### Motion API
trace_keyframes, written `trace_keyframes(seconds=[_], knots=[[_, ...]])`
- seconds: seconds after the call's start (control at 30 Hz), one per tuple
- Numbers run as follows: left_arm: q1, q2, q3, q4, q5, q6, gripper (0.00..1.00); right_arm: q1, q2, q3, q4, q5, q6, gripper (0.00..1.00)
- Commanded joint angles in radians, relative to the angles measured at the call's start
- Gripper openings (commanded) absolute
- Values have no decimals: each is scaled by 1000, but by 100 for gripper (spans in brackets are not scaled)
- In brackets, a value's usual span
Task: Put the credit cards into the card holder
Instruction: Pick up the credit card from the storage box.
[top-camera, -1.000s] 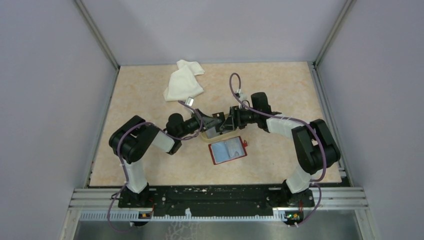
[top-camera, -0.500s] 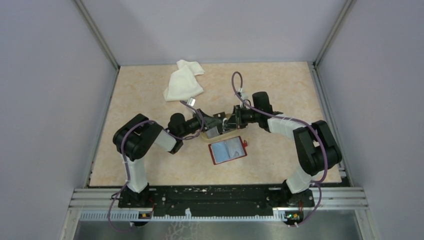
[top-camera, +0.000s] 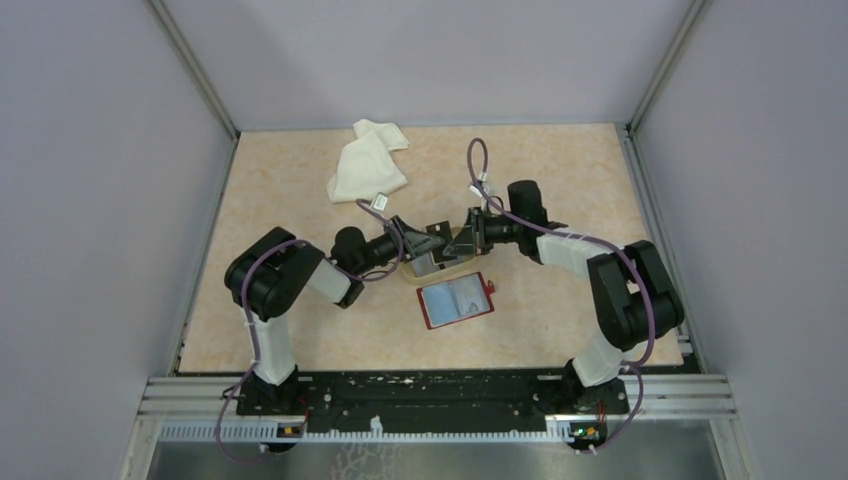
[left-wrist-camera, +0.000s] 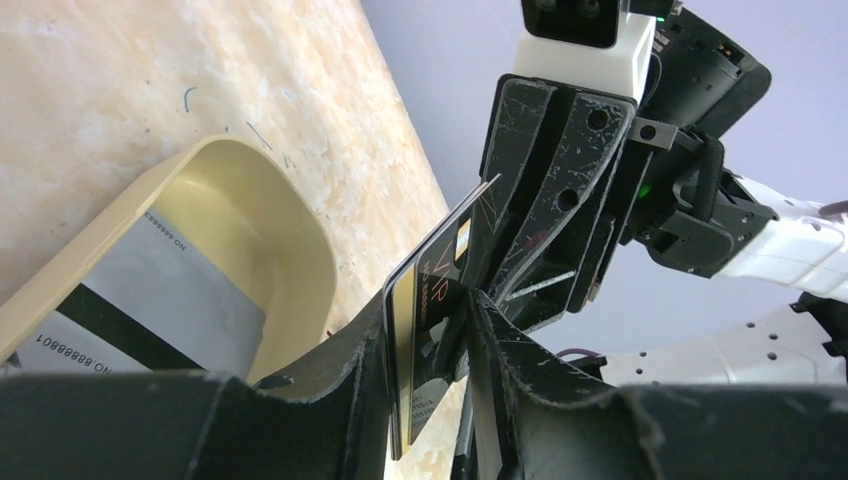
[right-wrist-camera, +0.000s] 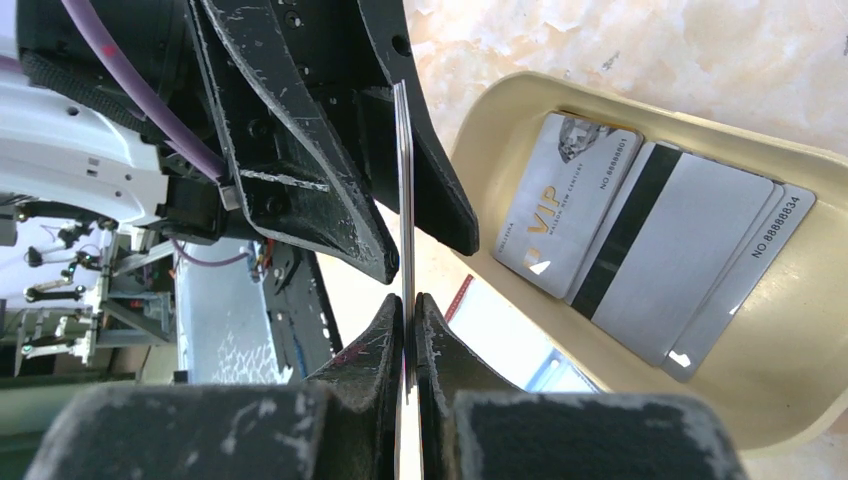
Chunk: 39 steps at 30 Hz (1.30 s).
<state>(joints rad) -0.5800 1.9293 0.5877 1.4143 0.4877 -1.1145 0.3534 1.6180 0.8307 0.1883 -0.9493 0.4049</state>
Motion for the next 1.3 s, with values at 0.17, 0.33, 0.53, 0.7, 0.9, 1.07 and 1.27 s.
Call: trace_keyframes(seconds=[0.17,0.33,0.53,0.7,0.9,1.07,1.27], knots=[[11,0,-5,129,102,-8,0,-29,-7,-1,78,-91,-35,0],[7,-22,-7,89,78,24,0,-26,-32,8,29,-46,-92,35],[-30,-35,24,8,42,67,0,4,-50,19,-15,10,-137,49],[-35,-33,30,2,29,71,0,21,-50,35,-61,67,-172,42],[-34,-39,26,-3,44,84,6,26,-55,45,-81,100,-178,16],[-16,-49,-10,37,71,81,32,9,-52,29,-28,33,-118,1],[17,-44,-30,127,137,49,34,-10,-31,22,33,-84,-63,0]])
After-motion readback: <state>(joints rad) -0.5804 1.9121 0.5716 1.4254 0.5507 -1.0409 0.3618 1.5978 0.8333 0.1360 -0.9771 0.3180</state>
